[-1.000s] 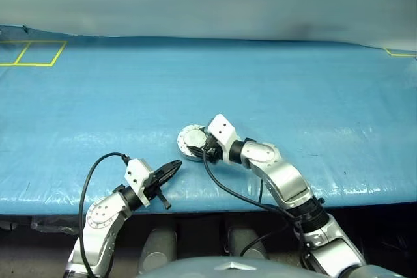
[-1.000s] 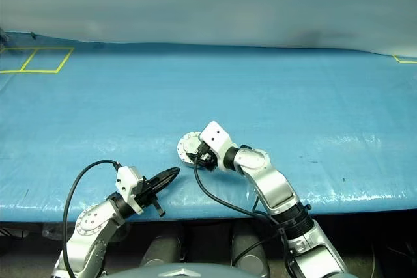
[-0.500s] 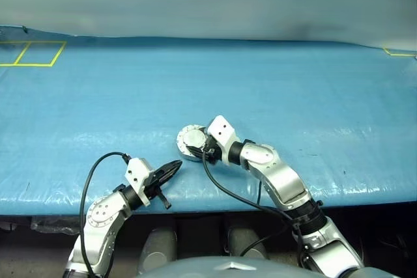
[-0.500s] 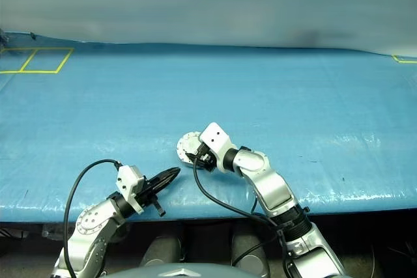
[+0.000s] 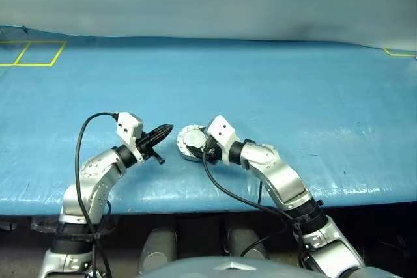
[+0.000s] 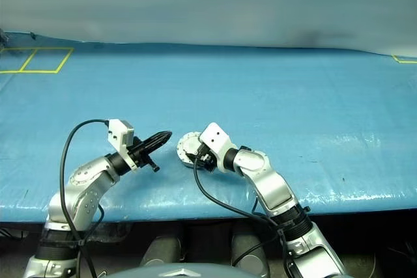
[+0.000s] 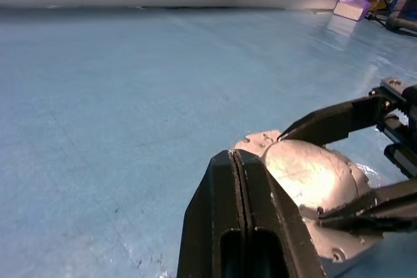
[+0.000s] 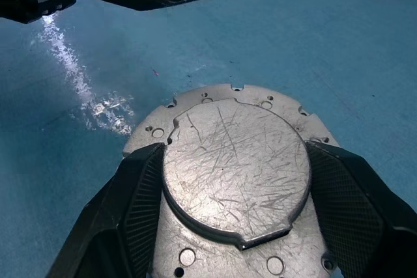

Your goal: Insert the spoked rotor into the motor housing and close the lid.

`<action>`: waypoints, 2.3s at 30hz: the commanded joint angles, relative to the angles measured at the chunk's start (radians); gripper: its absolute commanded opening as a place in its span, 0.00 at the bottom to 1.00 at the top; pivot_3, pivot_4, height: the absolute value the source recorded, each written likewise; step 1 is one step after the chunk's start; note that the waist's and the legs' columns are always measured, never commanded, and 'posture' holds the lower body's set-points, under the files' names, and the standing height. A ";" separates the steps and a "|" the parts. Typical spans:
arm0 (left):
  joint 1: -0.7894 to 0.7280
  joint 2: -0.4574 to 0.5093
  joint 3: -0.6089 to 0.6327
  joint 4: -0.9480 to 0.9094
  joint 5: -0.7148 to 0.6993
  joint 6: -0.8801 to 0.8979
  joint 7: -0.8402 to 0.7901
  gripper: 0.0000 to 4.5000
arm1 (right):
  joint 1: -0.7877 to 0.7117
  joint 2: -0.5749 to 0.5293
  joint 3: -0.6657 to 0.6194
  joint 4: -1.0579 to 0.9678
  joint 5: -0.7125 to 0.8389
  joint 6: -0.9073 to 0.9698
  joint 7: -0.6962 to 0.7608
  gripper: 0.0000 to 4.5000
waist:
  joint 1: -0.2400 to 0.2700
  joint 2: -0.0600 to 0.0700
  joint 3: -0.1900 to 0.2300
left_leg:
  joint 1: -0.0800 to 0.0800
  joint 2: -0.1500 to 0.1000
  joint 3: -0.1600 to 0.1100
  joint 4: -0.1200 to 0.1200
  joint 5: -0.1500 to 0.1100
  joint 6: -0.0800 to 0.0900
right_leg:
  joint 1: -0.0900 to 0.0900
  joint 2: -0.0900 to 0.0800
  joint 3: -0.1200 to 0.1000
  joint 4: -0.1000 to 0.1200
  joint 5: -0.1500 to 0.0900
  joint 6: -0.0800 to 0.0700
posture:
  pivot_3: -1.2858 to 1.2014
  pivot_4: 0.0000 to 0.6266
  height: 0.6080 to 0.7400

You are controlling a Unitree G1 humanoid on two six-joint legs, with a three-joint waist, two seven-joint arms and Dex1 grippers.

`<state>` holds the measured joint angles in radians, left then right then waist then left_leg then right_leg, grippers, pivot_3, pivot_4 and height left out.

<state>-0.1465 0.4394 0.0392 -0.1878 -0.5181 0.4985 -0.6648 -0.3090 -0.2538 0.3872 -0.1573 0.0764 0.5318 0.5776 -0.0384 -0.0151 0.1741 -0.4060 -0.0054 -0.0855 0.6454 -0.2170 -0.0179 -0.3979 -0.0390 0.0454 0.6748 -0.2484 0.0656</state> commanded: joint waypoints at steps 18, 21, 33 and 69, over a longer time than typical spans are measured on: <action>-0.300 0.084 -0.119 0.198 0.023 0.308 -0.123 0.00 | 0.024 0.024 0.003 -0.011 -0.028 -0.004 -0.037 0.67 | -0.006 0.000 0.000 | 0.000 0.000 -0.001 -0.001 0.000 -0.001 | 0.000 0.001 0.000 0.000 0.000 0.000 | 0.52 0.24 1.00; -0.296 0.088 -0.134 0.198 0.034 0.305 -0.135 0.00 | 0.028 0.024 0.002 -0.013 -0.030 -0.005 -0.043 0.67 | -0.006 0.000 0.000 | 0.000 0.000 -0.001 -0.002 0.000 -0.001 | 0.000 0.001 0.000 0.000 0.000 0.000 | 0.52 0.24 1.00; -0.273 0.079 -0.219 0.185 0.093 0.346 -0.140 0.00 | 0.056 0.028 -0.009 -0.043 -0.004 0.035 -0.045 0.67 | -0.002 0.000 0.000 | 0.000 0.000 -0.001 -0.002 0.001 -0.001 | 0.000 0.001 0.000 0.000 0.000 0.000 | 0.52 0.24 1.00; -0.230 0.034 -0.212 0.195 0.124 0.302 -0.151 0.00 | 0.240 0.539 -0.613 -0.407 0.452 0.882 -0.378 0.99 | 0.026 0.003 -0.010 | 0.004 -0.004 -0.002 -0.017 0.000 0.001 | 0.005 -0.005 -0.002 -0.015 0.002 -0.003 | 0.52 0.24 1.00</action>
<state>-0.4001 0.4755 -0.1455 -0.0039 -0.4034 0.7897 -0.8095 -0.0451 0.0832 -0.1937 -0.5938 0.4911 1.4015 0.2176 -0.0128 -0.0119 0.1638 -0.4015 -0.0088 -0.0870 0.6281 -0.2166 -0.0168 -0.3931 -0.0438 0.0436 0.6599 -0.2473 0.0632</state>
